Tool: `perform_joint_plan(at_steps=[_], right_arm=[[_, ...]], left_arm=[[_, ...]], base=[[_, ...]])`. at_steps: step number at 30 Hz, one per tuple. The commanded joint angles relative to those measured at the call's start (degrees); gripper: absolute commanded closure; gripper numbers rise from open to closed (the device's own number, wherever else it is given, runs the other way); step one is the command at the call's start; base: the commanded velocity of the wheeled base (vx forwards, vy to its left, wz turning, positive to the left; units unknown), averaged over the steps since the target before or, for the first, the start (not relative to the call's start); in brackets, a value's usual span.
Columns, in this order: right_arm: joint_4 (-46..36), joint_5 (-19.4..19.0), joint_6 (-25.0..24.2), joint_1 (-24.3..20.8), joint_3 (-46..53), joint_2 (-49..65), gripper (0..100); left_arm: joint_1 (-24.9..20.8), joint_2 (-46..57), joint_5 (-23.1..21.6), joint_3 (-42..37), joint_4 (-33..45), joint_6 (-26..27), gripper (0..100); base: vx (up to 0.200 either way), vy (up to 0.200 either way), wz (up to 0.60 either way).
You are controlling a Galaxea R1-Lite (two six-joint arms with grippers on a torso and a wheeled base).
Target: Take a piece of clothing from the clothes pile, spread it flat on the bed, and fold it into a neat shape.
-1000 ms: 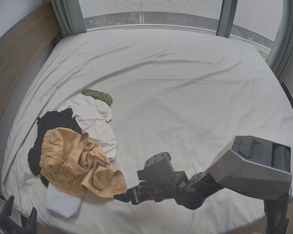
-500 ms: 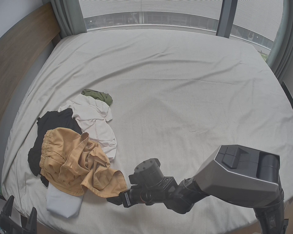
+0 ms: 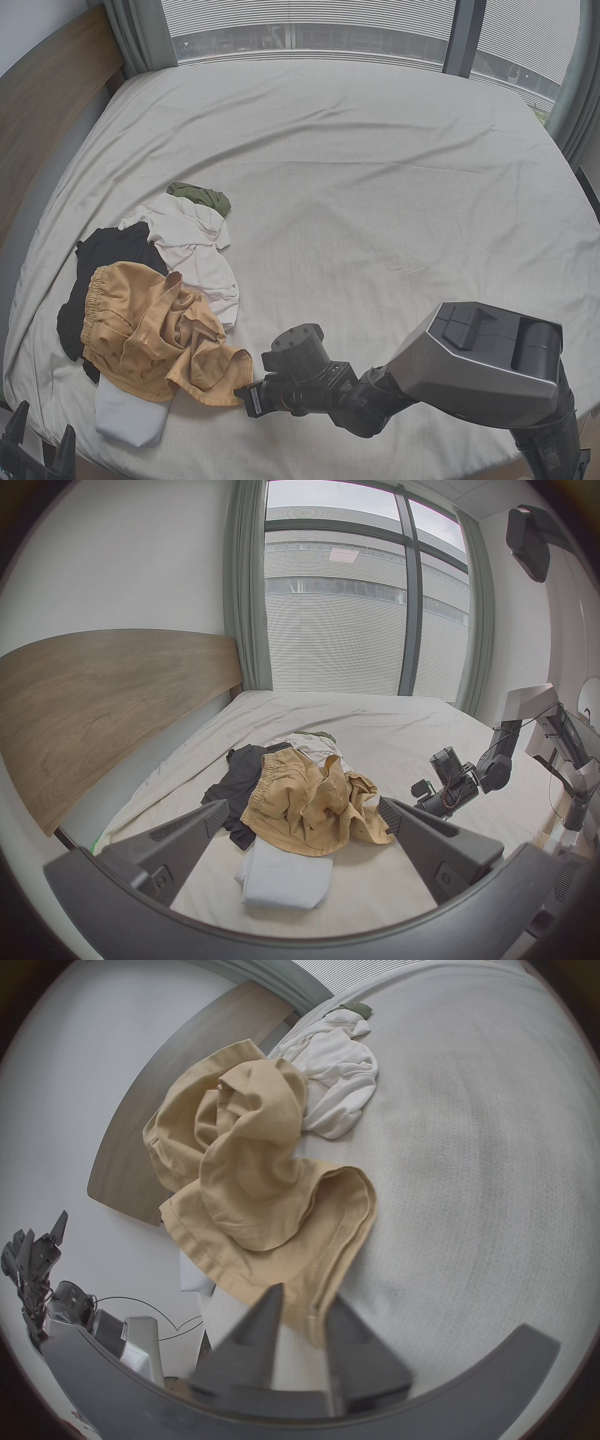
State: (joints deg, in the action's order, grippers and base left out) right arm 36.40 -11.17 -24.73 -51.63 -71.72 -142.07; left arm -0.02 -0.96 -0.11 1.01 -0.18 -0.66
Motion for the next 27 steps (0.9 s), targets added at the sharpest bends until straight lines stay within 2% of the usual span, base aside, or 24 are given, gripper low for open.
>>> perform_joint_plan(at_steps=[1, 8, 27], right_arm=[[0.1, 0.3, -0.3, 0.1, 0.2, 0.0, 100], [0.2, 3.2, -2.0, 0.3, 4.1, 2.4, 100], [2.2, 5.5, -2.0, 3.1, 18.1, 14.6, 100]], left_arm=[[0.0, 1.0, 0.0, -1.0, 0.0, 0.0, 0], [0.0, 1.0, 0.0, -1.0, 0.0, 0.0, 0], [0.0, 1.0, 0.0, -1.0, 0.0, 0.0, 0]], base=[[0.000, 0.000, 0.00], [0.000, 0.000, 0.00], [0.000, 0.000, 0.00]])
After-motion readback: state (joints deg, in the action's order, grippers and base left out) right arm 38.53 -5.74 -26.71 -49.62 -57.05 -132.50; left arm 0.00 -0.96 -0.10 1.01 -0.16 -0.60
